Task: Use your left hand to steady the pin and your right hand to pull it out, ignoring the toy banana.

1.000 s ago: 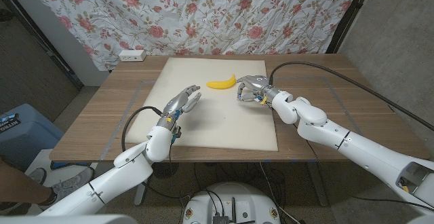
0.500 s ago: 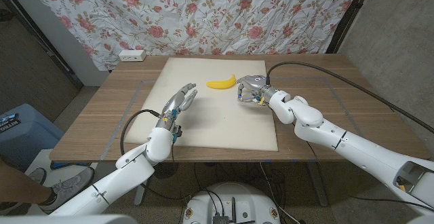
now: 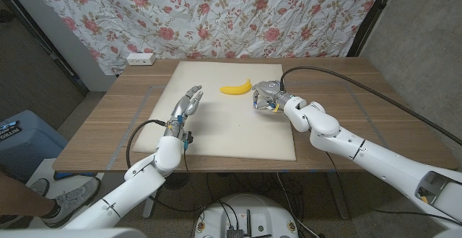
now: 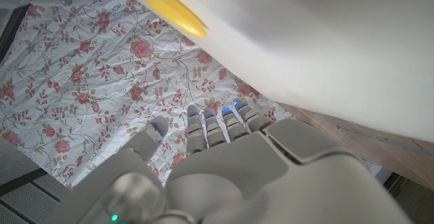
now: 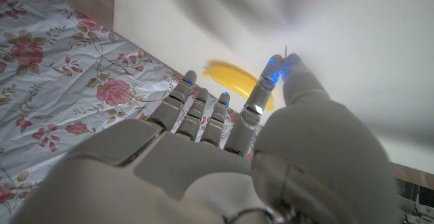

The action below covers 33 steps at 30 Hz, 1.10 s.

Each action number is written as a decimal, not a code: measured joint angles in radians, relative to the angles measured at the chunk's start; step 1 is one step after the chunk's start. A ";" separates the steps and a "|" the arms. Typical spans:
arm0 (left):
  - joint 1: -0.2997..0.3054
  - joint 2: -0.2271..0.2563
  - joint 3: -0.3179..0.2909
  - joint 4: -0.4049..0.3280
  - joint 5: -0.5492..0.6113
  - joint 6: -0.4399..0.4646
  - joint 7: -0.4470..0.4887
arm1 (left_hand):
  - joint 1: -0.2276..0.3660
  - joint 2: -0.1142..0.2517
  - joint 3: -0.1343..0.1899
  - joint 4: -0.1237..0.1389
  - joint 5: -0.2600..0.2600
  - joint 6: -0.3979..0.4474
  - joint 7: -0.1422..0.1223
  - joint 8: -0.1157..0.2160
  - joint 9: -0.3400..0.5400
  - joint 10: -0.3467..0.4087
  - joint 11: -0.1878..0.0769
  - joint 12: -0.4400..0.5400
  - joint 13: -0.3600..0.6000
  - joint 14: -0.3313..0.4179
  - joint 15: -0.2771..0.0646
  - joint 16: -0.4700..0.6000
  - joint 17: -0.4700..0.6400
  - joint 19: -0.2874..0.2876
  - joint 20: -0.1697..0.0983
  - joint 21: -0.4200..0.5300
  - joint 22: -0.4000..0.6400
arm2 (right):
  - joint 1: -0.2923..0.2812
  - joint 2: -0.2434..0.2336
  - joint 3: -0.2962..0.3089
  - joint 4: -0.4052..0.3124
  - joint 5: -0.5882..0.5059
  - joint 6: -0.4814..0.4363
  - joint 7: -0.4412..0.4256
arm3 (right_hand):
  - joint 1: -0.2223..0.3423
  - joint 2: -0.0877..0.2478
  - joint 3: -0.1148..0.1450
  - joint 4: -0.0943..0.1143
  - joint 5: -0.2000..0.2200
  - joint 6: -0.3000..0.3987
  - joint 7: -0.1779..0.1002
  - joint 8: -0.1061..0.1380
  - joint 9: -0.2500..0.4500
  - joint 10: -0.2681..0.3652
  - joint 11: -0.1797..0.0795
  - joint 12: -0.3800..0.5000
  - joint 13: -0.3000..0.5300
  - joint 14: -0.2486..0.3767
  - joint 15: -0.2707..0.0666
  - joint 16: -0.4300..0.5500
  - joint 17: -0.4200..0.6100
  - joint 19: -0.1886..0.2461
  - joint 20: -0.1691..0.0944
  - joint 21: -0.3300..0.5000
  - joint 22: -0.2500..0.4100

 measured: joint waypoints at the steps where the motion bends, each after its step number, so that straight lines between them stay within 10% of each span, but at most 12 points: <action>1: -0.001 -0.002 -0.002 0.004 -0.002 -0.003 0.001 | 0.000 0.000 0.000 0.000 0.000 0.000 0.000 0.000 0.000 0.000 0.000 0.000 0.000 0.000 0.000 0.000 0.000 0.000 0.000 0.000 0.000 | 0.000 0.001 -0.001 0.000 -0.005 -0.006 0.006 | 0.006 -0.006 0.000 0.000 0.000 -0.002 0.002 -0.003 0.000 0.000 0.000 0.000 0.000 0.000 0.000 0.000 0.000 0.000 0.000 0.000 0.000; 15: -0.012 -0.031 -0.021 0.064 -0.043 -0.060 0.033 | 0.000 0.000 0.000 0.000 0.000 0.000 0.000 0.000 0.000 0.003 0.003 0.000 0.000 0.000 0.000 0.000 0.000 0.000 0.000 0.000 0.000 | 0.019 0.036 -0.024 0.010 -0.039 -0.050 0.062 | 0.012 -0.030 -0.008 0.000 0.000 -0.037 0.003 -0.016 0.001 -0.017 0.017 -0.009 0.000 0.000 0.000 0.000 0.003 -0.007 0.007 0.000 0.000; 33: -0.019 -0.051 -0.043 0.116 -0.108 -0.129 0.032 | 0.000 0.000 0.000 0.000 0.000 0.000 0.000 0.000 0.000 0.003 0.003 0.000 0.000 0.000 0.000 0.000 0.000 0.000 0.000 0.000 0.000 | 0.041 0.068 -0.050 0.022 -0.051 -0.089 0.112 | -0.053 -0.095 -0.044 0.019 0.009 -0.244 0.014 -0.107 -0.003 -0.095 0.058 -0.024 0.002 -0.028 0.020 -0.024 0.002 -0.029 0.029 -0.005 0.001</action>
